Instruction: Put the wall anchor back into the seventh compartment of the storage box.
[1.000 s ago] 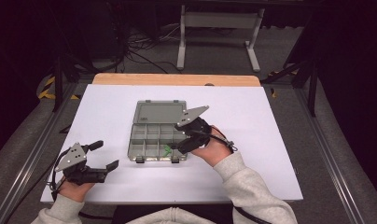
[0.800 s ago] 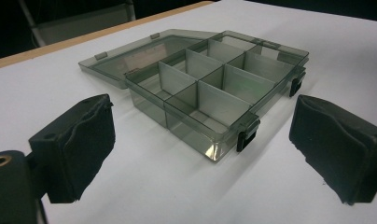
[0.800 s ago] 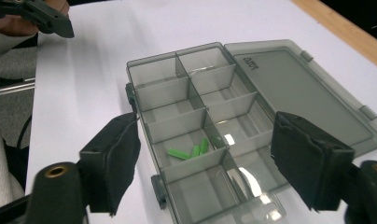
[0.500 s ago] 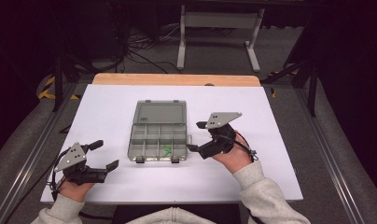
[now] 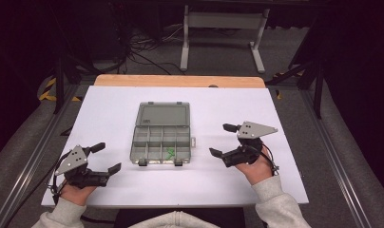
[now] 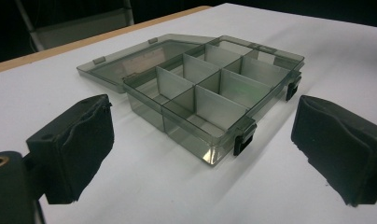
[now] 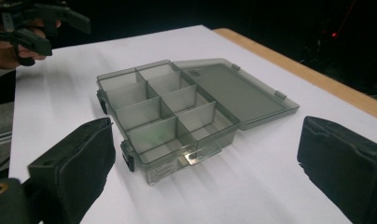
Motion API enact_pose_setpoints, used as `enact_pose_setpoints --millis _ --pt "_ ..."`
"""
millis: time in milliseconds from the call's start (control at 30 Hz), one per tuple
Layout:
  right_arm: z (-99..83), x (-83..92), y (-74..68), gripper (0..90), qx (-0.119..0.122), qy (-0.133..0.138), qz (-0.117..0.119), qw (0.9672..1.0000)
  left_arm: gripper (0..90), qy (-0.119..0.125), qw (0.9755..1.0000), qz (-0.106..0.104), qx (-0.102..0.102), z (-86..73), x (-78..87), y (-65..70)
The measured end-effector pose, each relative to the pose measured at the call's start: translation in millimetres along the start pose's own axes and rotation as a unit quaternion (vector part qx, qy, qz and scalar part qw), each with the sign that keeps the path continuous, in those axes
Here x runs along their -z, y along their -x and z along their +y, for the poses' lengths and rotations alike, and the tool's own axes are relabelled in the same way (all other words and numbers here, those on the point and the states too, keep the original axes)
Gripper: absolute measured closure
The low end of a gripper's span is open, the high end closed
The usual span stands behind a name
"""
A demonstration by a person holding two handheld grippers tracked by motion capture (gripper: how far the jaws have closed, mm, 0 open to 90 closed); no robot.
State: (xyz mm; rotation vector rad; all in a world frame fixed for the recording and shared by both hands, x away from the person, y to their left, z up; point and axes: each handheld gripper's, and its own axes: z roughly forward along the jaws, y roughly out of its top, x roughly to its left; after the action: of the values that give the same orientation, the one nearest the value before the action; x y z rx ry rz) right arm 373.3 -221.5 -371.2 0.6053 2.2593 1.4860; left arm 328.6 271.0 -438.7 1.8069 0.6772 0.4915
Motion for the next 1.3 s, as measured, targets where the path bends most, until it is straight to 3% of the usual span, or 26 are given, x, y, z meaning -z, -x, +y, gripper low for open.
enact_pose_setpoints --millis 200,533,1300 --pt "-19.3 17.5 3.5 1.4 -0.004 0.038 -0.031 0.9988 6.3 0.000 1.0000 -0.002 0.000 0.1 -0.1 0.3" --pt "-45.1 29.4 9.6 0.1 -0.024 0.074 -0.039 0.9962 6.0 0.003 1.0000 -0.004 0.000 0.2 -0.1 0.6" --pt "-81.7 32.0 14.9 0.0 -0.032 0.068 -0.054 0.9957 4.6 0.000 1.0000 -0.009 0.003 -3.0 -0.9 -4.1"
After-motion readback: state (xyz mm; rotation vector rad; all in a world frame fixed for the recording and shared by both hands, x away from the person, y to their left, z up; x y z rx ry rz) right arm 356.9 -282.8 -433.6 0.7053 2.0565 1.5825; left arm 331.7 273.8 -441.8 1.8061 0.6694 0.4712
